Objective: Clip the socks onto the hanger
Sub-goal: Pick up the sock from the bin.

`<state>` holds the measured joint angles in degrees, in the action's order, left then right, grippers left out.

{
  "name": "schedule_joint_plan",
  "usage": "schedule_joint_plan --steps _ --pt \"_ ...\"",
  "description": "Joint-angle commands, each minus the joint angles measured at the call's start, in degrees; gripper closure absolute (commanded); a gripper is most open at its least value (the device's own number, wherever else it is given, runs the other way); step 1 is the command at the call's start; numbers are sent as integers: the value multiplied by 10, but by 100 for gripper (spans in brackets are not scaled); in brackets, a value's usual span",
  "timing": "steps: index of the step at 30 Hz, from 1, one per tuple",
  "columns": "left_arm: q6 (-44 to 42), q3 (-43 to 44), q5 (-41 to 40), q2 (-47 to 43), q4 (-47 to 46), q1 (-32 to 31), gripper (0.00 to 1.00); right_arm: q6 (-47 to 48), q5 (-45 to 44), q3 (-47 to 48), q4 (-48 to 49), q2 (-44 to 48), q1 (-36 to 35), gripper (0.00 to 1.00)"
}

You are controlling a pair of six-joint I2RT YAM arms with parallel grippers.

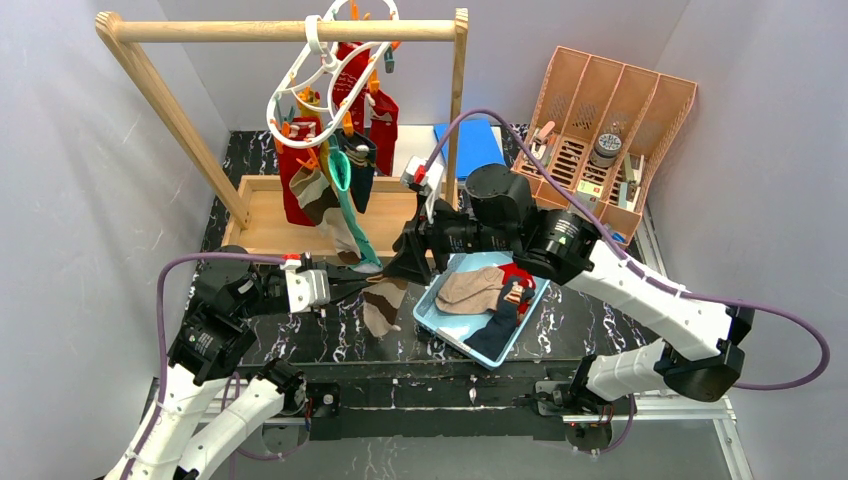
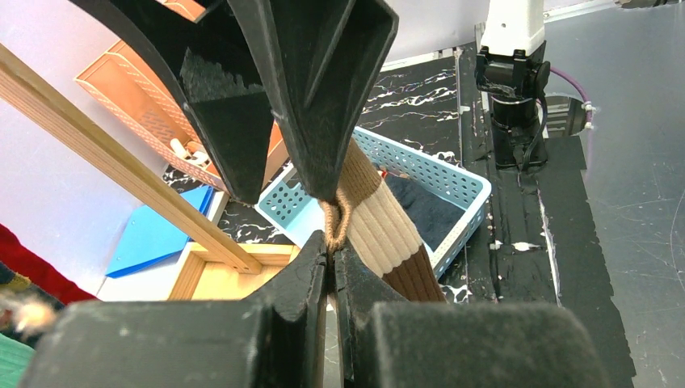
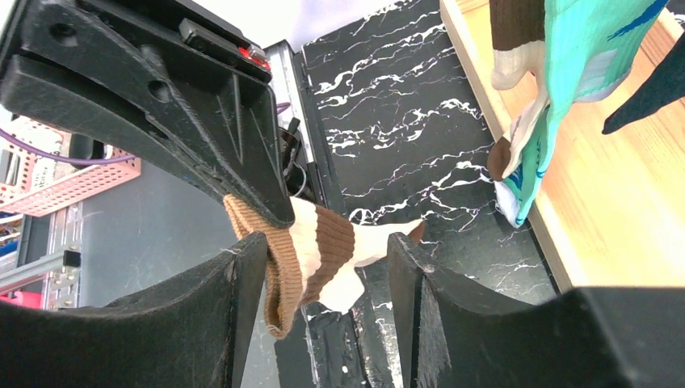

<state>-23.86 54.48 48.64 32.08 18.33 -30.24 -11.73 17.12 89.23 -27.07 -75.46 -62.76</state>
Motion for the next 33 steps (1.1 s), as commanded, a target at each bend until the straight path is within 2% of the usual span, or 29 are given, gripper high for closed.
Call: schedule_joint_plan --steps 1,7,13,18,23,33 --pt "-4 14 2 1 1 -3 100 14 14 19 -7 -7 -5 36" --pt "-4 15 3 1 2 -3 100 14 1 17 -14 -10 -7 37" --pt "-3 11 -3 -1 2 -3 100 8 -3 -3 17 17 -7 36" --pt "-4 10 -1 0 2 -3 100 7 16 -4 23 22 -8 36" --pt "-6 11 -2 1 3 -3 100 19 24 0 4 11 -9 36" --pt "-4 6 -1 -2 4 -3 100 59 -16 8 -30 8 -16 38"
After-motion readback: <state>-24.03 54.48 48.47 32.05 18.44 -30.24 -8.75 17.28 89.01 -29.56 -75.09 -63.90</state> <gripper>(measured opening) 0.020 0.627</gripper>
